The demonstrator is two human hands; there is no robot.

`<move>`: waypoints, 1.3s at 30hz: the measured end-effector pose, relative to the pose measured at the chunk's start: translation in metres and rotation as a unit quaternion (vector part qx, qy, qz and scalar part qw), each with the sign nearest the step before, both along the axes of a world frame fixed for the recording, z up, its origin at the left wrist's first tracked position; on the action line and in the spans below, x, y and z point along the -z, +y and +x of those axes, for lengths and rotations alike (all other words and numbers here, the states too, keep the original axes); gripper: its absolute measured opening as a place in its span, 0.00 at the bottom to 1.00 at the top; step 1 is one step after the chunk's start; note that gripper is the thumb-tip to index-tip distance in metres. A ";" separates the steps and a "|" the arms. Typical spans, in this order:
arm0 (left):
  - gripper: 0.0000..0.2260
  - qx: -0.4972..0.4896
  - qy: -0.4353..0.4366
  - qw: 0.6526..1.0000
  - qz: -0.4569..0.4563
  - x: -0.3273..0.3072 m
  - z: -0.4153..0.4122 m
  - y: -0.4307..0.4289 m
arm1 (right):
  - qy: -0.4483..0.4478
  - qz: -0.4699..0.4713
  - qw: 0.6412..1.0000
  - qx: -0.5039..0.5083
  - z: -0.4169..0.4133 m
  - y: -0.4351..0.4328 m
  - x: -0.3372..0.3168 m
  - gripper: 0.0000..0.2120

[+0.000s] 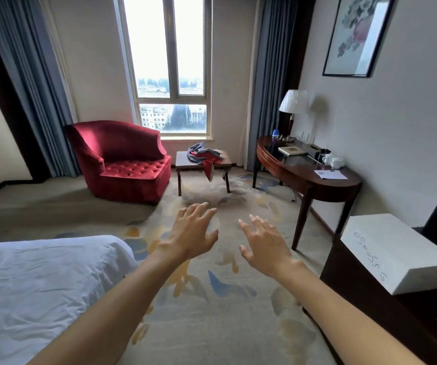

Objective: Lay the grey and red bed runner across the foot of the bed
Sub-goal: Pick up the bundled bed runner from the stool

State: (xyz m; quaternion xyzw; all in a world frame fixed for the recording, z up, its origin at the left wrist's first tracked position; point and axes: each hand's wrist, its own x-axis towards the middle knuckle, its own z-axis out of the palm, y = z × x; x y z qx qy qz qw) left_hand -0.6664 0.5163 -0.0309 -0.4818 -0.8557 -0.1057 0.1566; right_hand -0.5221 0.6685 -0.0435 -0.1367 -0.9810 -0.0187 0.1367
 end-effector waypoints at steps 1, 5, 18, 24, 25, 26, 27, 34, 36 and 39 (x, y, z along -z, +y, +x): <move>0.28 0.002 0.000 1.000 -0.002 0.002 -0.015 0.016 | -0.001 -0.001 1.000 0.001 -0.015 0.015 0.003 0.31; 0.27 0.005 0.005 1.000 0.011 0.004 -0.076 0.078 | 0.005 -0.002 1.000 -0.001 -0.080 0.083 0.005 0.32; 0.25 -0.039 0.022 0.998 0.040 -0.001 -0.282 0.203 | -0.001 0.001 0.999 -0.041 -0.308 0.232 0.007 0.31; 0.25 -0.066 0.022 0.997 0.021 0.017 -0.406 0.241 | -0.002 0.011 0.998 -0.057 -0.433 0.276 0.018 0.31; 0.25 -0.068 0.019 0.997 0.020 0.018 -0.427 0.248 | -0.004 0.011 0.998 -0.057 -0.455 0.283 0.018 0.31; 0.25 -0.069 0.015 0.997 0.018 0.018 -0.448 0.255 | -0.007 0.012 0.998 -0.057 -0.476 0.290 0.017 0.31; 0.26 -0.070 0.011 0.997 0.015 0.018 -0.470 0.263 | -0.010 0.015 0.998 -0.058 -0.498 0.297 0.016 0.31; 0.27 -0.062 0.016 0.998 0.005 0.014 -0.602 0.325 | 0.016 0.000 0.999 -0.049 -0.622 0.352 0.009 0.31; 0.27 -0.061 0.020 0.998 0.004 0.015 -0.632 0.347 | 0.022 -0.005 0.999 -0.043 -0.650 0.372 0.009 0.32; 0.27 -0.058 0.012 0.998 -0.001 0.021 -0.677 0.383 | 0.020 -0.012 0.999 -0.037 -0.692 0.407 0.016 0.32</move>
